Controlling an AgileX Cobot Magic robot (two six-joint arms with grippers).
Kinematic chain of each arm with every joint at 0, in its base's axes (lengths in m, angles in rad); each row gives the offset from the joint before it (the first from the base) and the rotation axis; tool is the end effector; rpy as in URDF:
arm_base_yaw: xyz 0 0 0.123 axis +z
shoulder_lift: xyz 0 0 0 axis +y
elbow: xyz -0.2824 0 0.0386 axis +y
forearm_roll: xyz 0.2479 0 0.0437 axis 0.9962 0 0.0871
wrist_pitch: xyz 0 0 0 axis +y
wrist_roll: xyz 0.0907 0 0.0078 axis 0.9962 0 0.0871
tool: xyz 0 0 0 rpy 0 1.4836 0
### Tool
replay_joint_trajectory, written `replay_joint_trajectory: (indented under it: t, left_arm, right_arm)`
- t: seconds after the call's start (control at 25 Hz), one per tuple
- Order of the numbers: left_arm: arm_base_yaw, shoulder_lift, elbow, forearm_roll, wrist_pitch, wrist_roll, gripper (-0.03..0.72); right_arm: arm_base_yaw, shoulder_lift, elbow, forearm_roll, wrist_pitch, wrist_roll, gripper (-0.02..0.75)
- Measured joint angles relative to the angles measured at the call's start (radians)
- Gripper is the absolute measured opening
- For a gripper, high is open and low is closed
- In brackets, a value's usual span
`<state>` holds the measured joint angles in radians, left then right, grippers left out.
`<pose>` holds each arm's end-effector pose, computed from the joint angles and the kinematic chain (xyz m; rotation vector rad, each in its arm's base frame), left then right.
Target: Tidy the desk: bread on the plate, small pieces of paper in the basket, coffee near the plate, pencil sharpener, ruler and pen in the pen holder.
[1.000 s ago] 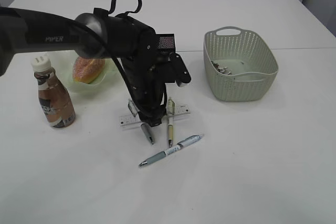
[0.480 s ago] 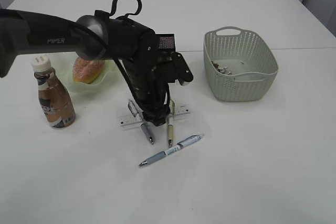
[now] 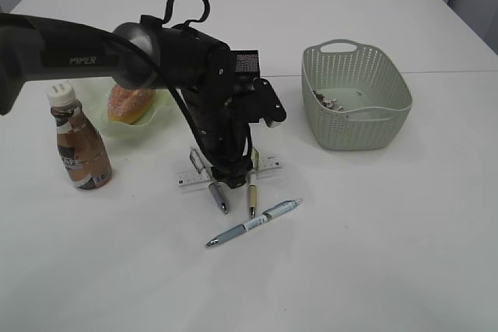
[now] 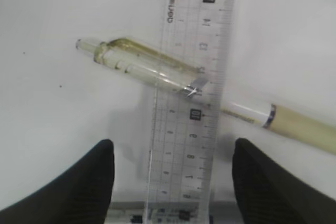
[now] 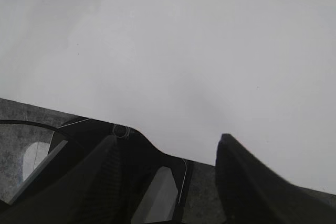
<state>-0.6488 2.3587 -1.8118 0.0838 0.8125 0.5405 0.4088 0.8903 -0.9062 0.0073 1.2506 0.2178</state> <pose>0.3927 -0.2908 0.1164 1.6470 2.3124 0.0755 0.1253 0.0549 0.3314 -0.2597 2.7225 0.1908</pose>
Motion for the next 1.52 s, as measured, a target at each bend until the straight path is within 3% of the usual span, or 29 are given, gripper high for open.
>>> replay_joint_trajectory:
  t: [0.56,0.88,1.12,1.52]
  left_arm:
    - [0.018,0.021,-0.013,-0.009,0.022,-0.002,0.501]
    - [0.020,0.023,-0.013,-0.076,0.045,-0.002,0.348]
    - [0.020,0.024,-0.013,-0.084,0.063,-0.002,0.273]
    - [0.020,0.034,-0.042,-0.084,0.092,-0.004,0.258]
  right_arm:
    - [0.000,0.000,0.000,0.000,0.000,0.000,0.454]
    - [0.000,0.000,0.000,0.000,0.000,0.000,0.454]
    - [0.000,0.000,0.000,0.000,0.000,0.000,0.454]
    - [0.000,0.000,0.000,0.000,0.000,0.000,0.454]
